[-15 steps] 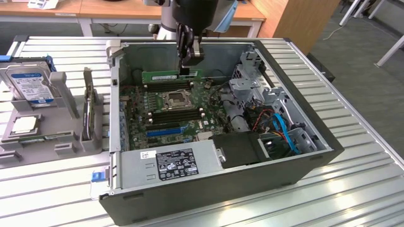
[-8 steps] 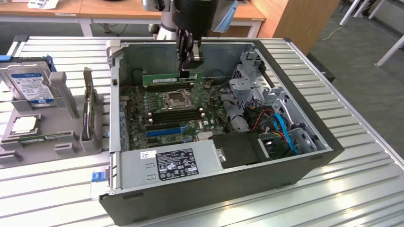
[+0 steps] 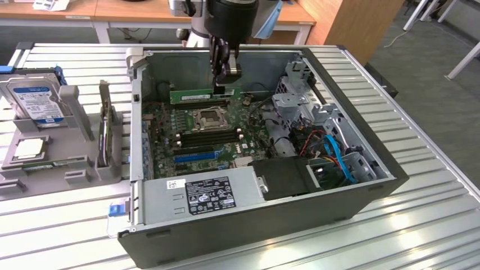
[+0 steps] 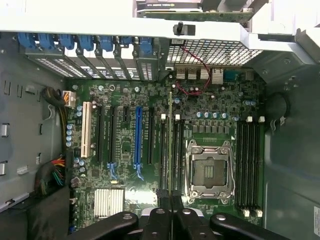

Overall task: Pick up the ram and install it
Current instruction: 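Pick up the ram and move it above insertion slot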

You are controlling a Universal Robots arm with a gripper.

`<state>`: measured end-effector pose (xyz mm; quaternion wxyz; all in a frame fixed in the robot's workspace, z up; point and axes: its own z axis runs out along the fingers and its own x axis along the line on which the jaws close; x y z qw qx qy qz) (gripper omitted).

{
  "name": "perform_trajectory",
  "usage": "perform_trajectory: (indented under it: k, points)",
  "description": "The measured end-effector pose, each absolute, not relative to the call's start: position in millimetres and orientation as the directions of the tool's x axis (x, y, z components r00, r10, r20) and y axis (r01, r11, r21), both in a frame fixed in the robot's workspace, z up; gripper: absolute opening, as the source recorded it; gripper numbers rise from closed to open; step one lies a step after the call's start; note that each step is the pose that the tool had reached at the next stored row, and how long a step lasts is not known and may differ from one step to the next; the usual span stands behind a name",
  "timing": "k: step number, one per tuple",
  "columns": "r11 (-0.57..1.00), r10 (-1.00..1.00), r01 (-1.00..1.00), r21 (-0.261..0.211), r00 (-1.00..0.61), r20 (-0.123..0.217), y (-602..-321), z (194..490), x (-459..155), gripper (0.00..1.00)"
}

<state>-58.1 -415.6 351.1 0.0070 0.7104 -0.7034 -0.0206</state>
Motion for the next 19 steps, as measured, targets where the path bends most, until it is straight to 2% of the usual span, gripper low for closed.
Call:
perform_trajectory:
  k: [19]
  points:
    - [-0.01, -1.0, -0.999, 0.039, 0.01, -0.02, -415.6, 350.8, -43.9, 0.12]
